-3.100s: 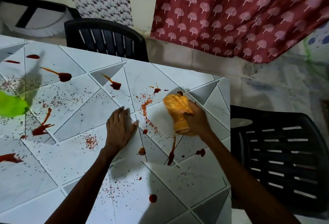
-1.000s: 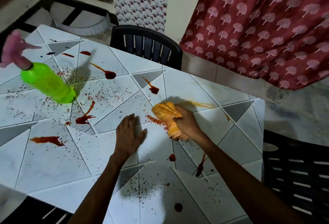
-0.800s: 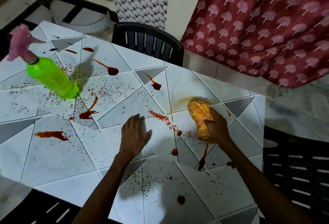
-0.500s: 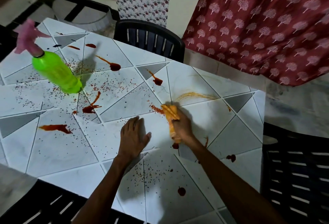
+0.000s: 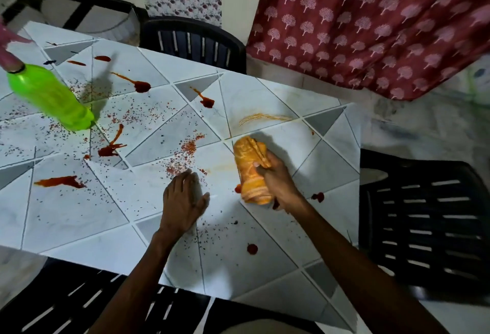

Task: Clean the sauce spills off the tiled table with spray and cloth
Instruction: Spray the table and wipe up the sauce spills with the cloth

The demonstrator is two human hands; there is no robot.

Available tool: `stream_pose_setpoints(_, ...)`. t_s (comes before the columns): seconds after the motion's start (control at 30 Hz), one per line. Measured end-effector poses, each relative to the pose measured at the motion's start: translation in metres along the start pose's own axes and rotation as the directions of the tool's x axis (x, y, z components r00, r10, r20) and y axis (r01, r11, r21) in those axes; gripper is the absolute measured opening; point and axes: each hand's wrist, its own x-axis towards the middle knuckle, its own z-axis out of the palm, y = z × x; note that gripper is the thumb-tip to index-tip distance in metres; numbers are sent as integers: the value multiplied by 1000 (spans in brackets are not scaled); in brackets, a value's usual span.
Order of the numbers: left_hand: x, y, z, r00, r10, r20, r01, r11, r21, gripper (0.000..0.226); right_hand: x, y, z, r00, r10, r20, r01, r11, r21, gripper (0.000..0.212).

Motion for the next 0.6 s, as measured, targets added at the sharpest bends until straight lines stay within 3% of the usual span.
stream_pose_setpoints(0.17, -24, 38, 16, 997, 64, 43, -65, 998, 17, 74, -44, 53, -99, 964, 39, -263, -47, 999, -24, 66)
stream_pose_setpoints(0.3, -46, 57, 29, 990, 29, 135, -42, 995, 92, 83, -71, 94, -156, 907, 132, -401, -165, 985, -50, 54)
stream_pose_setpoints(0.4, -59, 68, 32, 988, -4, 155, -13, 994, 107, 85, -71, 126, -171, 882, 153, -446, -195, 980, -50, 62)
stream_pose_setpoints(0.6, -75, 73, 25, 991, -60, 117, 53, 997, 58, 86, -64, 115, -123, 919, 145, -366, -151, 988, 11, 44)
